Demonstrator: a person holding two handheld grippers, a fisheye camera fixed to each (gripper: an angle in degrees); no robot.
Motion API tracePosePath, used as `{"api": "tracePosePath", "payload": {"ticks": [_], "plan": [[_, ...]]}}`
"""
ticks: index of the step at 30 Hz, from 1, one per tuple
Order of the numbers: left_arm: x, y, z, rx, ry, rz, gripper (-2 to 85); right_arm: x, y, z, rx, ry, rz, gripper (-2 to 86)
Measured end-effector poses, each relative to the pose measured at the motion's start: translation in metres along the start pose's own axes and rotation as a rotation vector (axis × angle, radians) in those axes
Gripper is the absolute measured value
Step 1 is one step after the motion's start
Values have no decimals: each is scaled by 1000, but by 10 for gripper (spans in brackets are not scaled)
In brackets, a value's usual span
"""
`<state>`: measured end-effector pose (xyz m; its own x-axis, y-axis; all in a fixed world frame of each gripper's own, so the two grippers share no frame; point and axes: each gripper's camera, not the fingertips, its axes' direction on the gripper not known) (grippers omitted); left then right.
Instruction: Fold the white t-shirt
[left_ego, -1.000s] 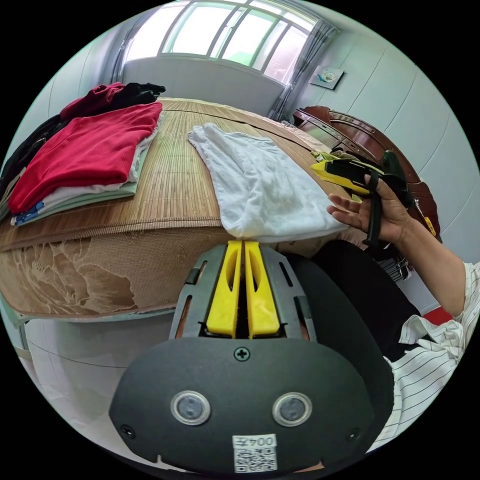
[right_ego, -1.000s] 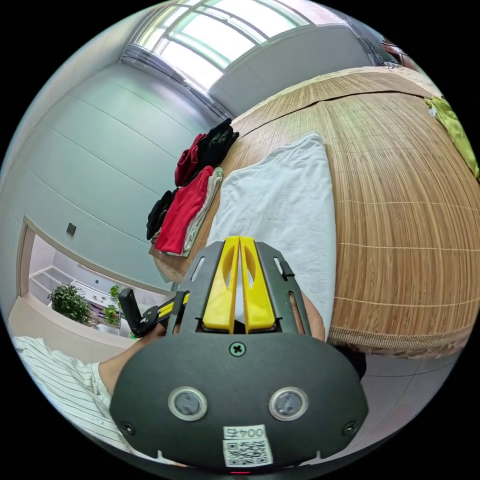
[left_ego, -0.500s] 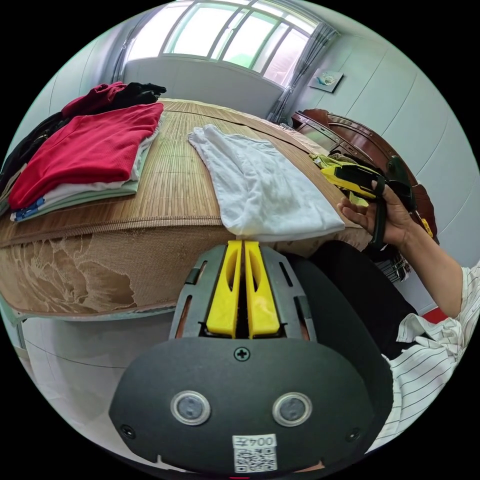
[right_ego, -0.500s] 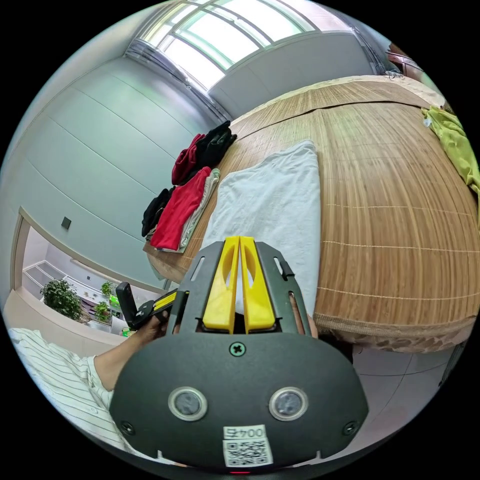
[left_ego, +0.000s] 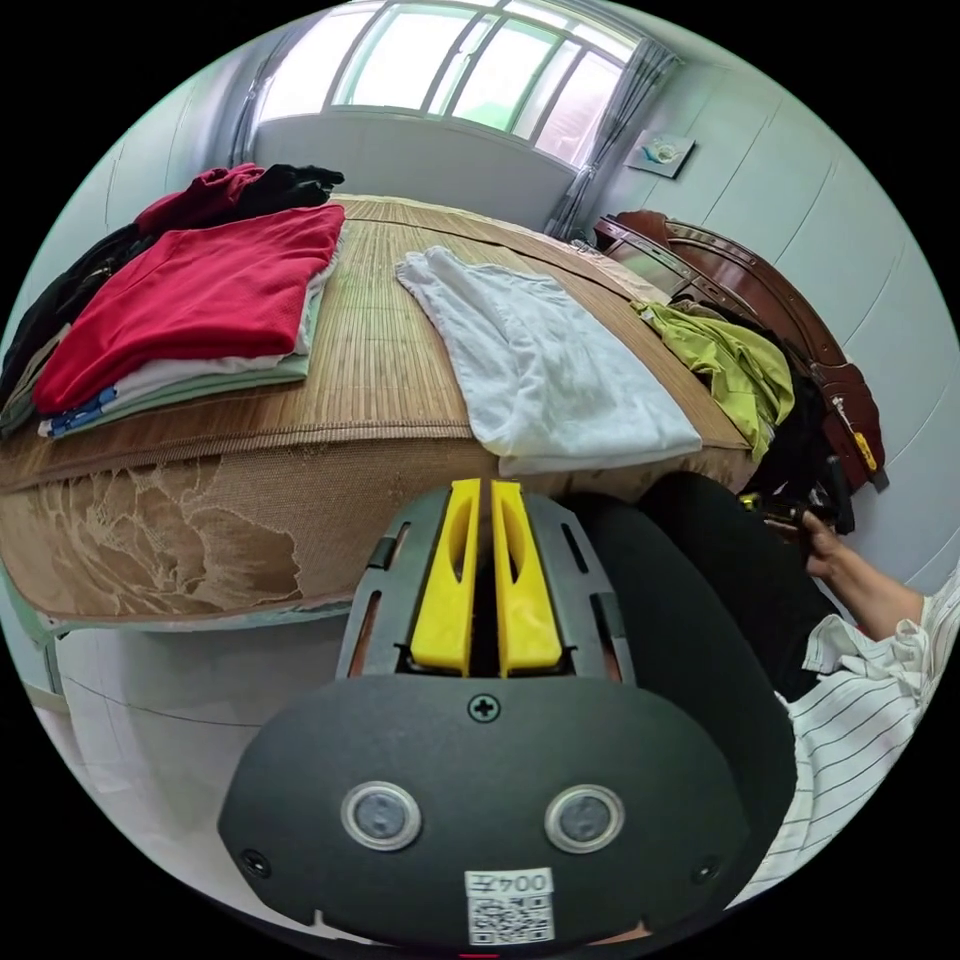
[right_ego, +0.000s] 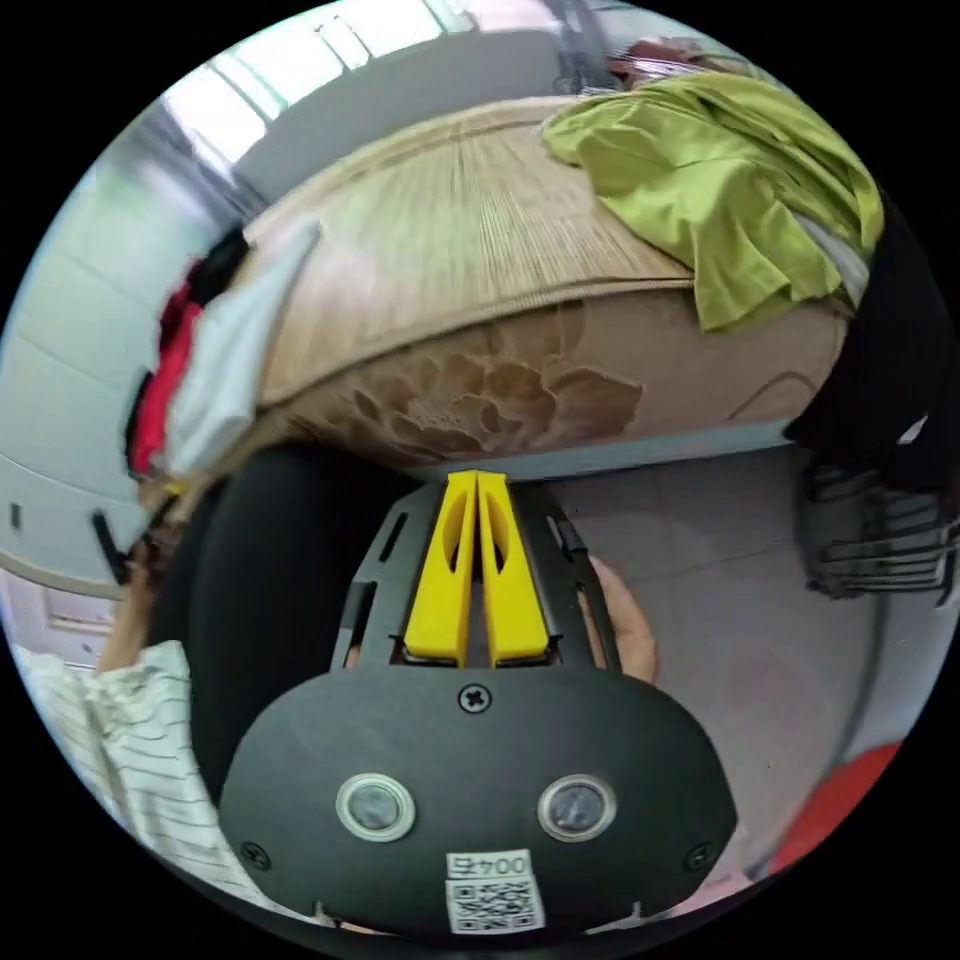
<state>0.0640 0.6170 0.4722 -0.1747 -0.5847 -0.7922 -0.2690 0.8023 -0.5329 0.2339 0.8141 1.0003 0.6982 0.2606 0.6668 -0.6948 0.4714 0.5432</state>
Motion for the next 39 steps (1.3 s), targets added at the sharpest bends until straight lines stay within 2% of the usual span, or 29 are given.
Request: {"api": "tracePosePath", "payload": {"ticks": [1, 3, 5, 8, 11, 22, 28, 34, 39], "plan": [[3, 0, 2, -3, -5, 12, 25, -4, 8, -14, 71, -105, 13, -7], [17, -1, 12, -26, -27, 62, 32, -44, 12, -22, 132, -75, -129, -7], [27, -3, 21, -37, -45, 91, 40, -118, 14, -20, 150, -23, -374, -5], [37, -7, 33, -34, -62, 100, 55, -186, 17, -19, 209, -22, -543, 0], [42, -9, 40, -13, -57, 88, 58, -227, 15, 2, 152, 32, -645, 35], [60, -8, 68, -16, -49, 69, 31, -292, 45, 44, 93, 50, -800, 81], [69, -6, 81, -15, -56, 67, 18, -312, 61, 58, 137, 141, -847, 43], [75, -4, 95, -20, -51, 58, 14, -299, 69, 69, 107, 91, -814, 56], [63, 8, 92, -122, -68, 42, 9, -282, 69, 55, 83, 85, -746, 56]]}}
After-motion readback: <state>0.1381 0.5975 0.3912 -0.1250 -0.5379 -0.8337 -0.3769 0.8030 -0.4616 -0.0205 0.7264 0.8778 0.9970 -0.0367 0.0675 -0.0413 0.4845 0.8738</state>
